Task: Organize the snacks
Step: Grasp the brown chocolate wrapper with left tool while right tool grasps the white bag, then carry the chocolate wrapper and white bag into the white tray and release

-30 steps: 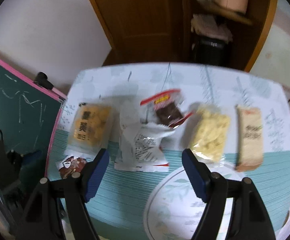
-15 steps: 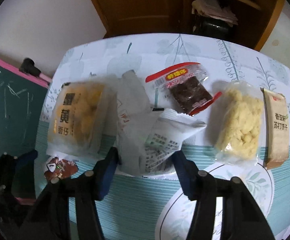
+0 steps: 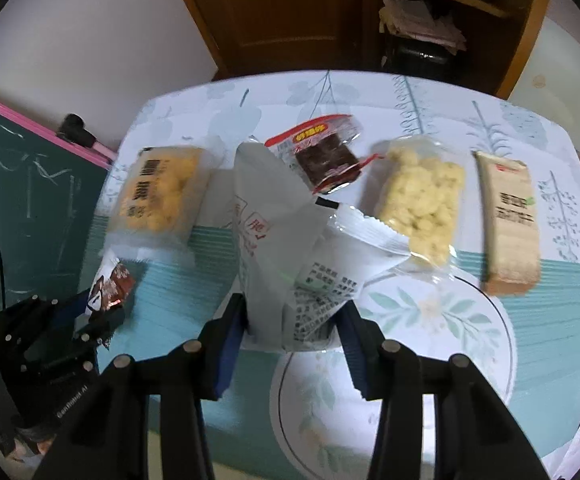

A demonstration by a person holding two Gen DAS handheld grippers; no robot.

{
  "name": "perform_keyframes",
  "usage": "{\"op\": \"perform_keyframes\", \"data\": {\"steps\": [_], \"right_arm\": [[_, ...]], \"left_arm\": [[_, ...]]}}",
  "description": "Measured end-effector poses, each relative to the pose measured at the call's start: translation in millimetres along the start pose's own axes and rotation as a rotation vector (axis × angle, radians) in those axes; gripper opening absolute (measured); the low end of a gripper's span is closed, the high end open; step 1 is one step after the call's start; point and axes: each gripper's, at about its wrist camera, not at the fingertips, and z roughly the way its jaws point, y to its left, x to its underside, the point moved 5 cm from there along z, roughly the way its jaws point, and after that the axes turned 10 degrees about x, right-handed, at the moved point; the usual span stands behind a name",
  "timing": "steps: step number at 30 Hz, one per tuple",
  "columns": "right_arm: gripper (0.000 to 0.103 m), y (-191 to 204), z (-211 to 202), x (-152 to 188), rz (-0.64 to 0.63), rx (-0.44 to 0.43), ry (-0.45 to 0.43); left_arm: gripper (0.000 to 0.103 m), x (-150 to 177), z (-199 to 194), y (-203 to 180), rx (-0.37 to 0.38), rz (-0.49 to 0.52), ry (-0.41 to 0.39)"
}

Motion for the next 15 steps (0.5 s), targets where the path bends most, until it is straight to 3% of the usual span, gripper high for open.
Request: {"op": "perform_keyframes", "data": {"steps": [6,10,15], "right_arm": [[0.046,-17,-49,19,0.007,-0.042,-0.073],[0.046,-26,-89,35,0.009,-0.072,-0.136],[0.046,-35,-141,66,-0.022,-0.093,-0.232]], "left_arm": [[0.032,-6,-70,-15,-0.029,-0.017,-0.134],[0.032,-1,-115,-34,-0.009,-0.001,-0.203],[0.032,24,-161,-72,0.013,0.034,-0.268]]}}
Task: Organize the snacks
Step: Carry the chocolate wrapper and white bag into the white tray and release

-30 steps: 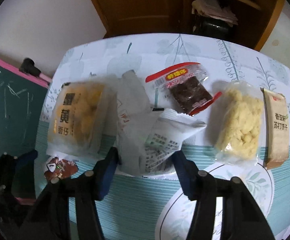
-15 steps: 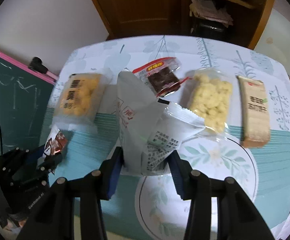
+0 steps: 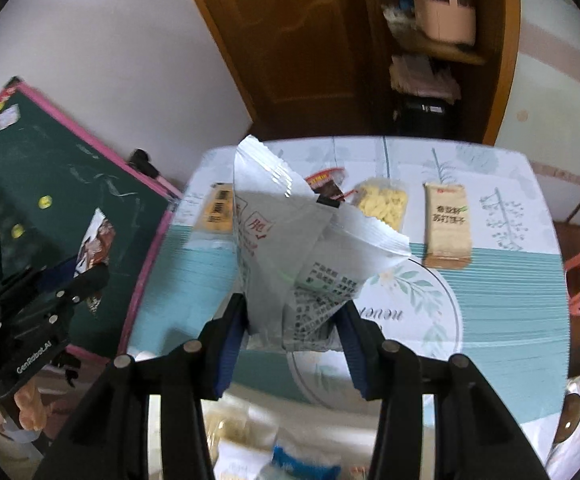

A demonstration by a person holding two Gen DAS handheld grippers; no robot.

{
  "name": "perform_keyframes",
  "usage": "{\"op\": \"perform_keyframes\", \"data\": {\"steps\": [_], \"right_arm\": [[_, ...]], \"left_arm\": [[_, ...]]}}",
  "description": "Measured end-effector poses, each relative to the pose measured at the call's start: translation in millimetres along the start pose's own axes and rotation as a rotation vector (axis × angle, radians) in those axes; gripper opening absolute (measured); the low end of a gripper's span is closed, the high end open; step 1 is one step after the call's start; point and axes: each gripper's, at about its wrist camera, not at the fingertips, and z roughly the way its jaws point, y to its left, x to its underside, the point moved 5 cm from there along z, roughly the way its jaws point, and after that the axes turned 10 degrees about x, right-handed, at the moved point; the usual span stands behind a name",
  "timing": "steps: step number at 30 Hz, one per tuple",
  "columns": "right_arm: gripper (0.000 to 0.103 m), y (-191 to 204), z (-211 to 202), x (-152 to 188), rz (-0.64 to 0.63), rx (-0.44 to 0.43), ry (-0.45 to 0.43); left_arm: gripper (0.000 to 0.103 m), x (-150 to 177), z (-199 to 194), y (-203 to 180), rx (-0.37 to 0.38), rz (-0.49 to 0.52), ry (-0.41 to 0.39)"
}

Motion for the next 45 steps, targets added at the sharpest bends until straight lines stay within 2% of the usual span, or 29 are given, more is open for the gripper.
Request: {"op": "perform_keyframes", "data": {"steps": [8,11,15,19,22,28,32,35,36,38,45], "right_arm": [[0.046,-9,-70,46,-0.005,-0.040,-0.112],[0.046,-13,-86,60,0.017,-0.049,-0.147],[0.046,-16,-103,74,0.042,-0.073,-0.181],[0.046,-15,-114,89,0.041,-0.070,-0.206],[0.046,-11,-113,104,0.025,-0.072,-0.187],[0.046,-4,-100,134,0.003,-0.061,-0.125],[0.042,0,-92,150,-0.005,-0.041,-0.087],[0.040,2,-87,158,-0.016,-0.020,-0.069],[0.035,3,-85,160,-0.021,-0.017,-0.060],[0.033,6,-80,164,-0.027,-0.021,-0.034],[0.033,7,-77,167,-0.038,-0.005,-0.023]], "left_arm": [[0.032,33,-48,-49,0.078,0.005,-0.041],[0.032,45,-57,-61,0.071,0.007,-0.060],[0.032,58,-69,-69,0.100,-0.016,-0.091],[0.032,74,-76,-73,0.081,-0.030,-0.118],[0.032,85,-72,-73,0.081,-0.048,-0.108],[0.032,111,-59,-78,0.009,-0.022,-0.075],[0.032,128,-47,-82,-0.015,-0.008,-0.034],[0.032,138,-38,-86,-0.017,-0.006,-0.003],[0.032,142,-35,-87,-0.014,-0.010,0.011],[0.032,146,-30,-87,-0.009,-0.015,0.030],[0.032,154,-20,-87,-0.005,-0.030,0.064]]}}
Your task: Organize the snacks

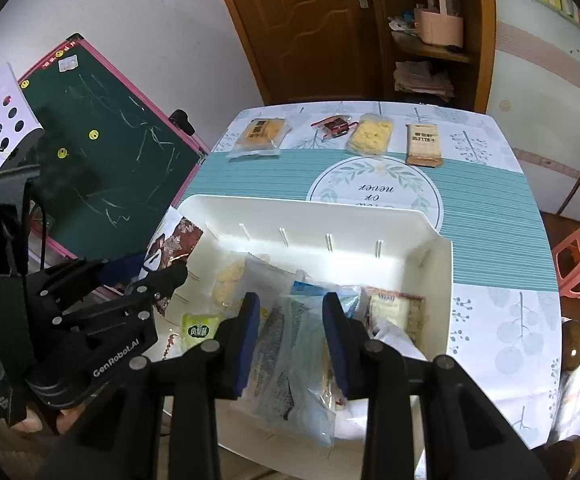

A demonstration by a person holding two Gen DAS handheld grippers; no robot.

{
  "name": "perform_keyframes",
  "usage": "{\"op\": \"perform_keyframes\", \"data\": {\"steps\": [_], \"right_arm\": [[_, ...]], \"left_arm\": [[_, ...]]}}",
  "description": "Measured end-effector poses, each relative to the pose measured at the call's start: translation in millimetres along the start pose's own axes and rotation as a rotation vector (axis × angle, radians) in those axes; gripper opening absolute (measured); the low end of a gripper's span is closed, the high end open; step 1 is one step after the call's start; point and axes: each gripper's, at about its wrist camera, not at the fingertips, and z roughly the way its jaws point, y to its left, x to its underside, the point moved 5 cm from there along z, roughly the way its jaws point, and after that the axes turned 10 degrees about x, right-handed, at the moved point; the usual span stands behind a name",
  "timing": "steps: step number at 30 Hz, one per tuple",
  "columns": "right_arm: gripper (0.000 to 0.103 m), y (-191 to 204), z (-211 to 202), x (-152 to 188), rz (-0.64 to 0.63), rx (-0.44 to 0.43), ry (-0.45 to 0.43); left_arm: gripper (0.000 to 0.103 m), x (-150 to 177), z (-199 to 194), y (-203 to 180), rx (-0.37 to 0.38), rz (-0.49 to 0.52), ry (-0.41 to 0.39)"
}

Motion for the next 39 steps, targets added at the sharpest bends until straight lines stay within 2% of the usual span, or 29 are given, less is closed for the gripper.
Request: {"op": "perform_keyframes", "data": {"steps": [8,10,11,12,13,14,15,23,39], "right_arm": [[0.033,0,3,0,-0.010,0.025,0.013],[0.033,0,3,-1,-0.007,0.026,0.015],[0.033,0,3,0,-0.006,0.027,0.015],[0.033,0,4,0,-0.006,0.027,0.018],[0.033,0,5,1,-0.004,0.025,0.023],[0.033,0,7,1,0.001,0.023,0.032],[0.033,-1,9,1,0.005,0.022,0.039],[0.033,-5,13,2,0.032,0.016,0.060],[0.035,-16,21,0,0.063,0.010,0.086]], "left_arm": [[0.033,0,4,0,-0.031,0.000,0.022],[0.036,1,6,2,-0.036,-0.005,0.030],[0.039,2,6,3,-0.038,-0.007,0.034],[0.056,3,7,3,-0.038,-0.008,0.039],[0.078,4,7,3,-0.038,-0.009,0.042],[0.085,5,7,3,-0.035,-0.011,0.039],[0.088,6,5,3,-0.028,-0.013,0.032],[0.088,7,6,1,-0.020,-0.007,0.044],[0.088,-14,-3,-13,-0.028,0.061,-0.010]]}}
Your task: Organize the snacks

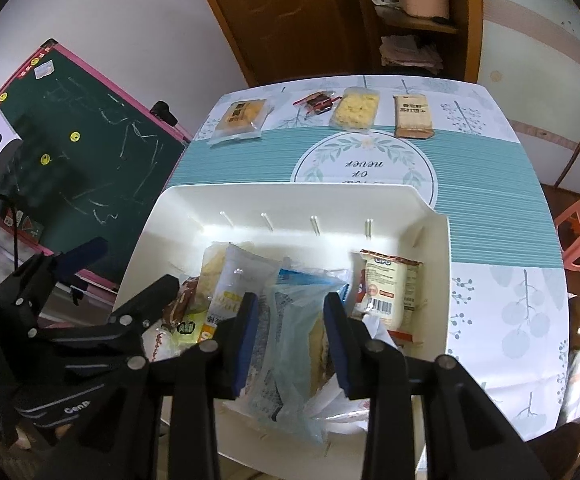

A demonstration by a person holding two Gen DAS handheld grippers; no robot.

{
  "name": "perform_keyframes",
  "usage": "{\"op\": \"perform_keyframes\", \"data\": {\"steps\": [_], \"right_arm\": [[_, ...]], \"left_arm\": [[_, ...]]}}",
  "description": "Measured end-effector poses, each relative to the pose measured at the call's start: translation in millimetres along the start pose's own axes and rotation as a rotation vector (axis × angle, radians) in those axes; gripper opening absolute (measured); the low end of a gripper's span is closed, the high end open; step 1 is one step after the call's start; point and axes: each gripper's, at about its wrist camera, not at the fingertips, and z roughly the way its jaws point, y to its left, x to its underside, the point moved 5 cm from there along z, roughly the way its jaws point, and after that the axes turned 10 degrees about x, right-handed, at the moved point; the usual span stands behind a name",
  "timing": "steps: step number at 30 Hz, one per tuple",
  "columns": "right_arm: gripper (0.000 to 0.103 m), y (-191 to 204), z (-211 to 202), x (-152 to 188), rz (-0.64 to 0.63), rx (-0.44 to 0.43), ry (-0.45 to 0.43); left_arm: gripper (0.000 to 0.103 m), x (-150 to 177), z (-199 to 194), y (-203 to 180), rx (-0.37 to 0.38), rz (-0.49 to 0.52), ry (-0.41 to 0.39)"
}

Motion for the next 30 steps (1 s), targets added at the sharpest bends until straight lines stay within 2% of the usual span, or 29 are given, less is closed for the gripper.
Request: {"op": "perform_keyframes", "data": {"steps": [7,15,21,23,25,30], "right_arm": [[0.040,-9,-5,-10,0.007,-0.004,-0.028],[0.040,-29,-28,-49,-0.005,0.040,-0.099],[0.041,-58,-61,-116,0.003,0.083,-0.182],[0.045,-70,-71,-147,0.004,0.117,-0.214],[0.050,-80,-77,-174,0.011,0.148,-0.232],[0.051,-107,-68,-246,0.037,0.216,-0.225]], "left_arm": [[0.088,-30,-3,-3,0.023,0.005,-0.025],[0.088,-84,-15,-6,-0.015,0.088,-0.082],[0.088,-149,-34,-10,-0.076,0.170,-0.178],[0.088,-175,-38,-11,-0.086,0.177,-0.205],[0.088,-202,-39,-11,-0.075,0.172,-0.217],[0.088,-269,-22,-10,-0.080,0.152,-0.222]]}}
